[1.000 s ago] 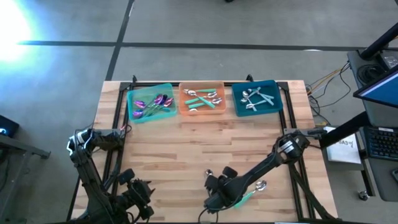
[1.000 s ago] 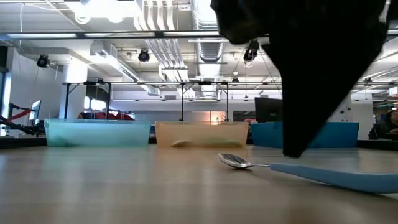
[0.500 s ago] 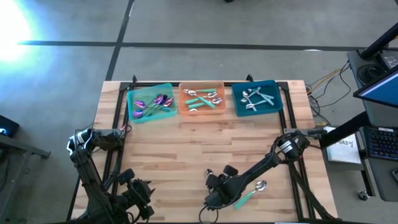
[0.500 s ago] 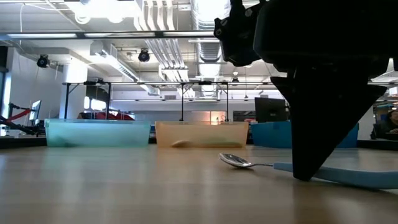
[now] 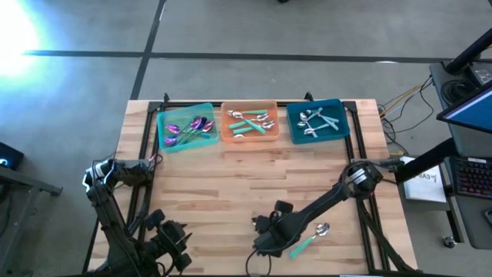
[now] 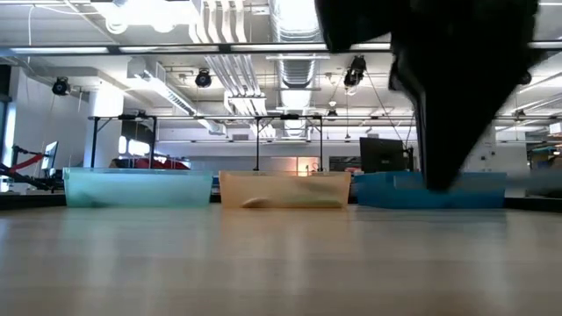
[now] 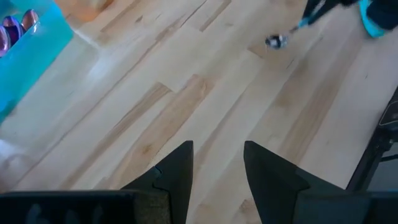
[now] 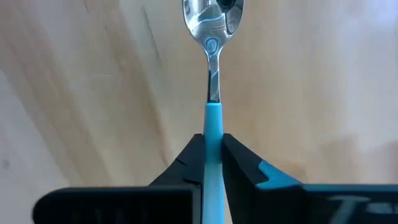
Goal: Sort silverware by color (type)
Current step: Put the light blue spoon into the blue bin
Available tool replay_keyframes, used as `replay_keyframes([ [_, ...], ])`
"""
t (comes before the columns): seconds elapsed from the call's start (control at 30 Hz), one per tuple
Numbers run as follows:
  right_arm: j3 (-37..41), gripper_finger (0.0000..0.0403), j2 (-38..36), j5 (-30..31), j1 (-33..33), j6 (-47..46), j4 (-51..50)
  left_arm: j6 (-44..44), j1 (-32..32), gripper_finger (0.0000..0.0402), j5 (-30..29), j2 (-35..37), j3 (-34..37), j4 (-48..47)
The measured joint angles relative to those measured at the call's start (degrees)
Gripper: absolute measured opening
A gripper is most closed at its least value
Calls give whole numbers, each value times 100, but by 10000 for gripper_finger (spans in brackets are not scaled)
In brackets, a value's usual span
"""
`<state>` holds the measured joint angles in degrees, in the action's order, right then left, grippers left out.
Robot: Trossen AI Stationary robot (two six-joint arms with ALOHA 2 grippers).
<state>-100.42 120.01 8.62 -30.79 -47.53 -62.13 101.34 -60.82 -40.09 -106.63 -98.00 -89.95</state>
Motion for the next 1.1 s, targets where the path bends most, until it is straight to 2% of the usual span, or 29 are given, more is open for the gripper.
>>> replay_keyframes([
  [0.3,0,21,-1218,808,513,544,-1514,179,5,127,-302,2,26,174],
  [0.53,77,21,-2345,1683,1416,885,-2713,434,25,127,-814,2,41,257],
  [0.67,420,21,-3011,1855,2373,1397,-2769,476,87,127,-1035,2,69,291],
  [0.83,1171,21,-3710,1856,3921,2109,-2660,480,288,127,-1098,2,117,312],
  [1.0,2022,21,-4232,1825,5363,2865,-1974,320,505,127,-1100,2,129,302],
  [1.1,2487,21,-4421,1497,6012,3245,-1388,154,638,127,-1103,2,129,300],
])
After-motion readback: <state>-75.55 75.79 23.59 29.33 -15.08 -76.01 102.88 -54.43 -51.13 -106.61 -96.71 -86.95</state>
